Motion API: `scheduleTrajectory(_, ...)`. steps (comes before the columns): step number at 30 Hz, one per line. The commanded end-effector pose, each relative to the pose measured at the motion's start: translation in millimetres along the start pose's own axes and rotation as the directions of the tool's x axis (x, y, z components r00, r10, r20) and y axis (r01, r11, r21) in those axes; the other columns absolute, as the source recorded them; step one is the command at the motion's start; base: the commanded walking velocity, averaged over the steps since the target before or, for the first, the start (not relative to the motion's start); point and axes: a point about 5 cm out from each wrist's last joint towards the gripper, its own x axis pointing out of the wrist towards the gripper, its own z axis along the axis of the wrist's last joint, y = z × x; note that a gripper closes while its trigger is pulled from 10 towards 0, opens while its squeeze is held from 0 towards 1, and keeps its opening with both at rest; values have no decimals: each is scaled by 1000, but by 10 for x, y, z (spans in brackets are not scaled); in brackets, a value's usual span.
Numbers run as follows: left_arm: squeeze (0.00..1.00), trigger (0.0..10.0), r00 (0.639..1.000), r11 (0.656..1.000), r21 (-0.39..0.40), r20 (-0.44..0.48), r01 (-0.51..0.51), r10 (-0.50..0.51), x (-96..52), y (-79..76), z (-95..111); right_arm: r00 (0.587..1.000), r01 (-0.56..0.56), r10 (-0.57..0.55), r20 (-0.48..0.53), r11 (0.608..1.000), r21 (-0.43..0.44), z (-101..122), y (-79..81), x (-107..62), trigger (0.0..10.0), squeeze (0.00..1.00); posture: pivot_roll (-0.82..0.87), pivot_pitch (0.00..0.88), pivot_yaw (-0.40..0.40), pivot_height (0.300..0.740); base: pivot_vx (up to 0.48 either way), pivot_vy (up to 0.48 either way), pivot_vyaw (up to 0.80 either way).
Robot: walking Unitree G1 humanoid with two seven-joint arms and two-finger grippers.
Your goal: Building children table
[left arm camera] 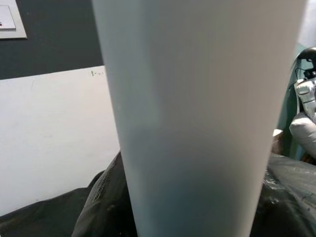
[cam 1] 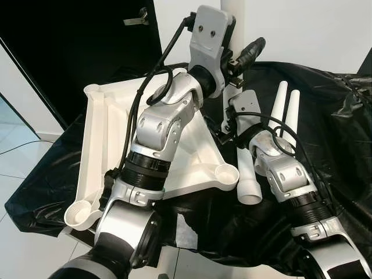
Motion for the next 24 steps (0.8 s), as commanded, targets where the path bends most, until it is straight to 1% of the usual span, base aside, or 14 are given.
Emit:
scheduleTrajectory(1, 0, 10000, 999, 999, 28, 38, 23, -24, 8, -69, 65, 1000, -22, 22, 11, 1000, -17, 56, 49, 21, 706, 0, -23, 0, 53, 740, 0, 0, 0)
scheduleTrajectory(2, 0, 10000, 999, 999, 28, 37, 24, -25, 10, -71, 63, 1000, -19, 20, 15, 999, -25, 61, 44, 19, 706, 0, -23, 0, 53, 740, 0, 0, 0)
scheduleTrajectory(3, 0, 10000, 999, 999, 29, 36, 24, -25, 12, -72, 61, 1000, -15, 15, 17, 999, -30, 65, 37, 18, 0, 0, -23, 0, 54, 740, 0, 0, 0)
scheduleTrajectory(8, 0, 10000, 999, 999, 32, 27, 22, -23, 18, -65, 43, 999, -11, 12, 31, 999, -37, 95, 30, 12, 0, 0, -23, 0, 54, 740, 0, 0, 0)
scheduleTrajectory(15, 0, 10000, 1000, 999, 38, 17, 13, -13, 17, -53, 19, 999, 1, 0, 35, 1000, -24, 110, 37, -1, 0, 0, -23, 0, 57, 740, 0, 0, 0)
scheduleTrajectory(16, 333, 10000, 1000, 1000, 24, 18, 11, -12, 10, -42, 10, 1000, 6, -6, 26, 1000, -5, 101, 47, -11, 10000, 0, -22, 0, 56, 740, 0, 0, 0)
scheduleTrajectory(20, 333, 10000, 1000, 1000, 14, 19, 10, -10, 6, -33, 4, 1000, 11, -11, 19, 1000, 9, 94, 54, -18, 10000, 0, -22, 0, 56, 740, 0, 0, 0)
scheduleTrajectory(21, 1000, 10000, 1000, 1000, 21, 23, 10, -11, -9, -12, 8, 1000, 21, -22, 8, 998, 53, 80, 71, -28, 10000, 0, -20, 0, 54, 740, 0, 0, 0)
scheduleTrajectory(22, 1000, 10000, 1000, 1000, 21, 23, 10, -11, -9, -12, 8, 1000, 21, -22, 8, 998, 53, 80, 71, -28, 10000, 0, -20, 0, 54, 740, 0, 0, 0)
scheduleTrajectory(23, 0, 10000, 999, 1000, 28, 28, 15, -16, -29, 3, 10, 999, 36, -36, -7, 995, 97, 60, 81, -35, 10000, 0, -19, 0, 54, 740, 0, 0, 0)
scheduleTrajectory(24, 0, 10000, 999, 999, 39, 31, 17, -18, -57, 21, 6, 998, 54, -51, -25, 988, 144, 38, 82, -38, 10000, 0, -18, 0, 53, 740, 0, 0, 0)
